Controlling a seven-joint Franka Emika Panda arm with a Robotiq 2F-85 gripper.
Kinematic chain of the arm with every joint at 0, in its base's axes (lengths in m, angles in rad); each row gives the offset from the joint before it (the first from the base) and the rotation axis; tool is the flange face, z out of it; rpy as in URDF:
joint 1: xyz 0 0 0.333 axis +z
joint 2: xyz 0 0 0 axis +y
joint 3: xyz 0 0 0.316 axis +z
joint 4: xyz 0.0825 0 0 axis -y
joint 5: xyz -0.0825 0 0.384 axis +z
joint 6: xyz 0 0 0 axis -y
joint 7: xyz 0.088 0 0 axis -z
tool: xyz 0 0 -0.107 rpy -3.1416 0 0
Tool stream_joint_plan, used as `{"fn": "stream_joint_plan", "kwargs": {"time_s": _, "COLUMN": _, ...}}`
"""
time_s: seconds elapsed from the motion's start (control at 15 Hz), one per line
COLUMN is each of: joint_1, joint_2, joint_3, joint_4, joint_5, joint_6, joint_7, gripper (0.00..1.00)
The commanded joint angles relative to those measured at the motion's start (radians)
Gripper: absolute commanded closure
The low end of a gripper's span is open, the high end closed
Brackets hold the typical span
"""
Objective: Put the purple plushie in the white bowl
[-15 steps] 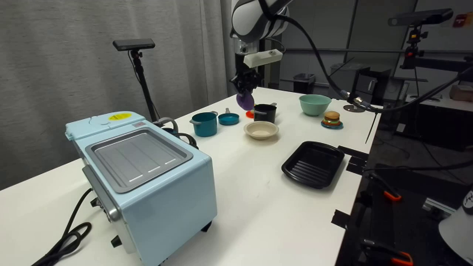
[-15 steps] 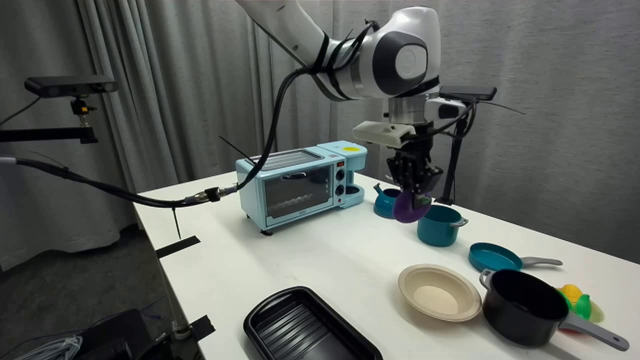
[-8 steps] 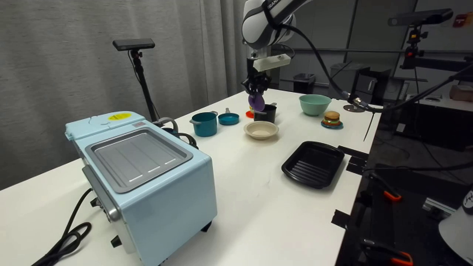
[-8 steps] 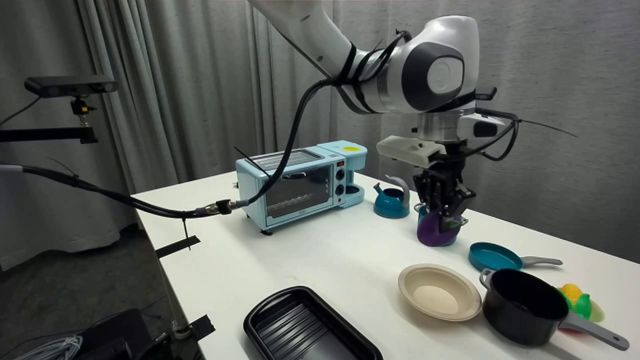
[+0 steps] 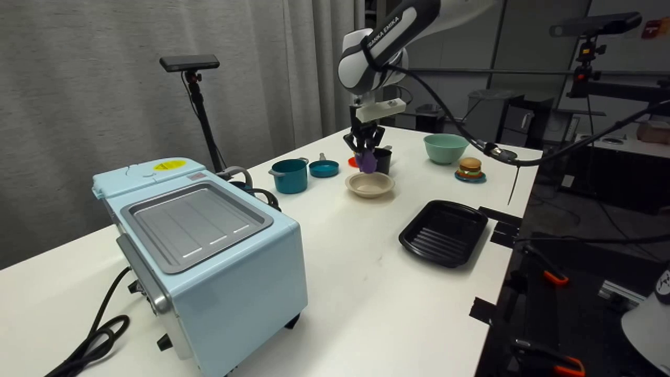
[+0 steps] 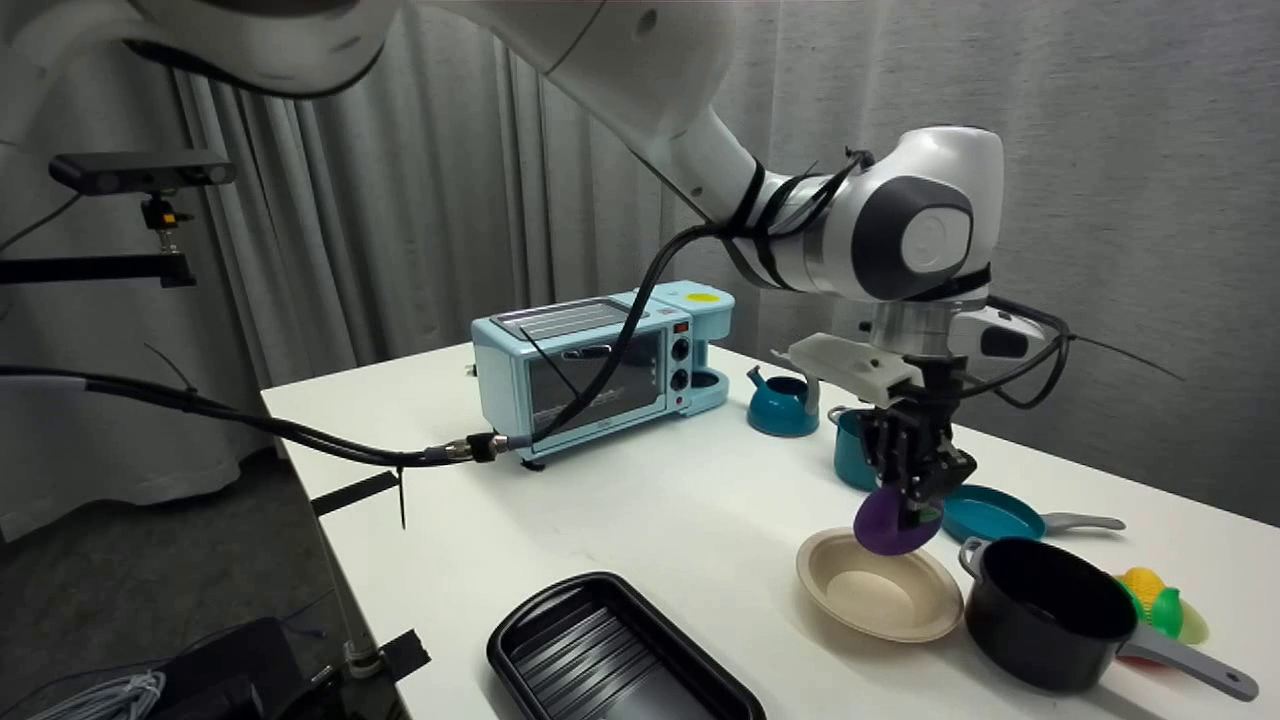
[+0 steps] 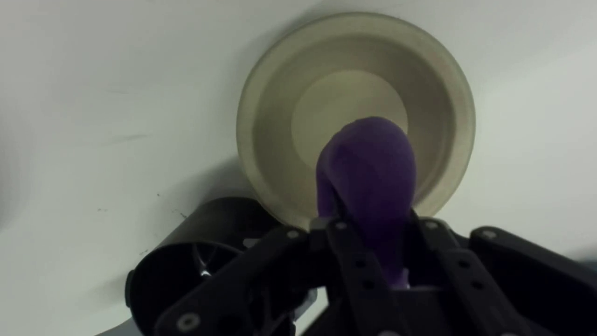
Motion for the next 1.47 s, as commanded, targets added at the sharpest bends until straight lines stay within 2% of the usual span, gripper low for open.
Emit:
{"fn": "stream_joint_plan", "kwargs": {"time_s": 0.0, "joint_1": -0.018, "joint_2": 0.114, "joint_3": 0.007, "joint_4": 0.152, "joint_5": 0.031, "joint_6": -0.099, "joint_7": 0.027, "gripper": 0.94}}
{"fn": "stream_joint_plan", "kwargs": {"time_s": 0.8, "joint_1": -0.051, "joint_2": 0.302, "joint_3": 0.009, "joint_4": 0.365, "joint_5": 0.069, "joint_6": -0.264, "joint_7": 0.069, "gripper": 0.94}}
{"fn": "stream_joint_plan", "kwargs": {"time_s": 0.87, "joint_1": -0.053, "joint_2": 0.303, "joint_3": 0.009, "joint_4": 0.373, "joint_5": 0.071, "joint_6": -0.274, "joint_7": 0.067, "gripper": 0.66}}
{"fn": "stream_joint_plan", "kwargs": {"time_s": 0.93, "joint_1": -0.055, "joint_2": 0.303, "joint_3": 0.009, "joint_4": 0.377, "joint_5": 0.073, "joint_6": -0.282, "joint_7": 0.066, "gripper": 0.5}}
{"fn": "stream_joint_plan", "kwargs": {"time_s": 1.07, "joint_1": -0.054, "joint_2": 0.298, "joint_3": 0.008, "joint_4": 0.377, "joint_5": 0.072, "joint_6": -0.284, "joint_7": 0.068, "gripper": 0.38}}
{"fn": "stream_joint_plan", "kwargs": {"time_s": 1.27, "joint_1": -0.05, "joint_2": 0.267, "joint_3": 0.008, "joint_4": 0.346, "joint_5": 0.068, "joint_6": -0.265, "joint_7": 0.06, "gripper": 0.13}}
{"fn": "stream_joint_plan", "kwargs": {"time_s": 1.4, "joint_1": -0.044, "joint_2": 0.239, "joint_3": 0.006, "joint_4": 0.317, "joint_5": 0.063, "joint_6": -0.246, "joint_7": 0.057, "gripper": 0.0}}
